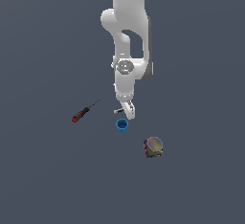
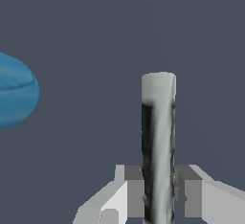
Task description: Pick up a designated object from a clutter of objects.
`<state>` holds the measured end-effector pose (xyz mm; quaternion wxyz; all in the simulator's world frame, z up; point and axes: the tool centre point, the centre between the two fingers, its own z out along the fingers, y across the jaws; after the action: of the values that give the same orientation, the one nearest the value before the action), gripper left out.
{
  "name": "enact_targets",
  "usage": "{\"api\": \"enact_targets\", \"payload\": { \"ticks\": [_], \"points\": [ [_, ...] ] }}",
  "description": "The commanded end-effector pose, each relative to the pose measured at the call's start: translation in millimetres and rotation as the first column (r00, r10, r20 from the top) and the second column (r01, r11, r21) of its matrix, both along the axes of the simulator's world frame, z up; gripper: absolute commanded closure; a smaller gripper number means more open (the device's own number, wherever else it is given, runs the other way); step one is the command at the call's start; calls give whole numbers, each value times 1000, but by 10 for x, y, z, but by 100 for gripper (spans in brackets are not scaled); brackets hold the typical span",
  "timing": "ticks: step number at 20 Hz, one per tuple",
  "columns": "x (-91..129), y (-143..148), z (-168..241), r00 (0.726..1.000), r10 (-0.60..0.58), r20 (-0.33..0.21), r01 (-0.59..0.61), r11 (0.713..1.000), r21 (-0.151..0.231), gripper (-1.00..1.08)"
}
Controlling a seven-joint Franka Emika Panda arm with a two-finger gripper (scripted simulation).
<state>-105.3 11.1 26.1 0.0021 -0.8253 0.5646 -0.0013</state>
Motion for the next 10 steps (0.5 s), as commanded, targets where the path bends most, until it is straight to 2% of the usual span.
{"api": "enact_targets", "payload": {
  "ticks": [1,10],
  "points": [
    [-10,35,91,1000,0,0,0,1000,1,108],
    [-74,217,585,1000,-1,-1,1,1000,1,108]
  ]
}}
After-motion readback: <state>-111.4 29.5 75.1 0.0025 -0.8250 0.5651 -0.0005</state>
